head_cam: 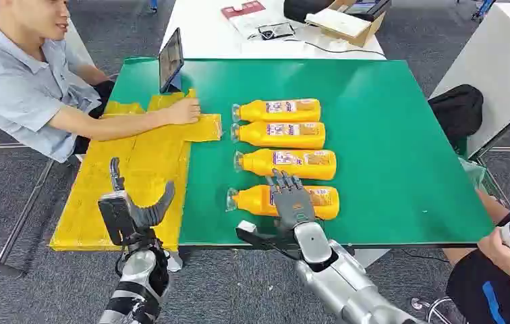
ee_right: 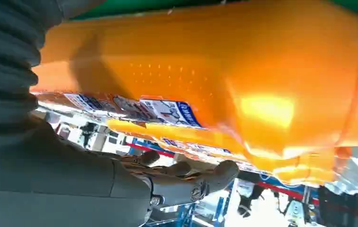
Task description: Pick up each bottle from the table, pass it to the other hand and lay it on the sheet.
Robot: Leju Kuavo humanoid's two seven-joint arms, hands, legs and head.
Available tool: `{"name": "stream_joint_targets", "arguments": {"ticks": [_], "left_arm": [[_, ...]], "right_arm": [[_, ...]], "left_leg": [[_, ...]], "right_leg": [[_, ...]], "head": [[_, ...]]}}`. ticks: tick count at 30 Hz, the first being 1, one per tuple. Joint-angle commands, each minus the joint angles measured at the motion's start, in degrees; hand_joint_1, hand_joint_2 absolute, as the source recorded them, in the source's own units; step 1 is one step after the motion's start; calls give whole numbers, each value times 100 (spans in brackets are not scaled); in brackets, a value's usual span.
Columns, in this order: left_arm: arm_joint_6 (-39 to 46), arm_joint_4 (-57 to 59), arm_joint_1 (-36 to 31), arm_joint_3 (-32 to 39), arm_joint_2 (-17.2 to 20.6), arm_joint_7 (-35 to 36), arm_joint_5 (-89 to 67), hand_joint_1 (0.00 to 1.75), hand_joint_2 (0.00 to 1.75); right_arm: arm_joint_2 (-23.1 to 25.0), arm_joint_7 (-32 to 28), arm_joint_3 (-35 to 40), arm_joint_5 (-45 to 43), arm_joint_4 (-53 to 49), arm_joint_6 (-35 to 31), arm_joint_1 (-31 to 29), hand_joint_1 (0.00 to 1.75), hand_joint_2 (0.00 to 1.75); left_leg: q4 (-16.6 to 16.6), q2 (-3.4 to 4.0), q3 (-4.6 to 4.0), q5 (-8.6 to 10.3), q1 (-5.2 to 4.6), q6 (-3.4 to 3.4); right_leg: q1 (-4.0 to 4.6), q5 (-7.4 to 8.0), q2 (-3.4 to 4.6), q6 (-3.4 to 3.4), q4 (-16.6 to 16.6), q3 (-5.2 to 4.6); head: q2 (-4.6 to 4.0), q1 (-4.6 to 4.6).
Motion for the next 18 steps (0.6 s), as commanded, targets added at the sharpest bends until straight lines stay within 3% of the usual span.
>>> {"name": "stream_joint_targets", "arguments": {"ticks": [1,12,18], "left_arm": [[-50,360,-184,81,112,15,5,0,175],[-40,333,-136,-12,130,46,-32,0,175],[-91,486,-230,-98,167,50,-32,0,175]], "right_arm": [[-17,131,-198,28,997,78,-226,0,175],[-137,106,-517,17,1489,-52,-363,0,175],[-38,-446,-853,-514,1824,523,-449,3,175]], "left_leg": [[-5,-3,18,-1,3,-4],[-9,-11,45,0,2,-3],[-8,-12,55,1,2,-3]], "right_leg": [[3,-2,-2,-7,-5,20],[3,-4,-11,-7,-9,45],[3,-3,-12,-8,-8,54]], "head": [[0,0],[0,0],[0,-2]]}}
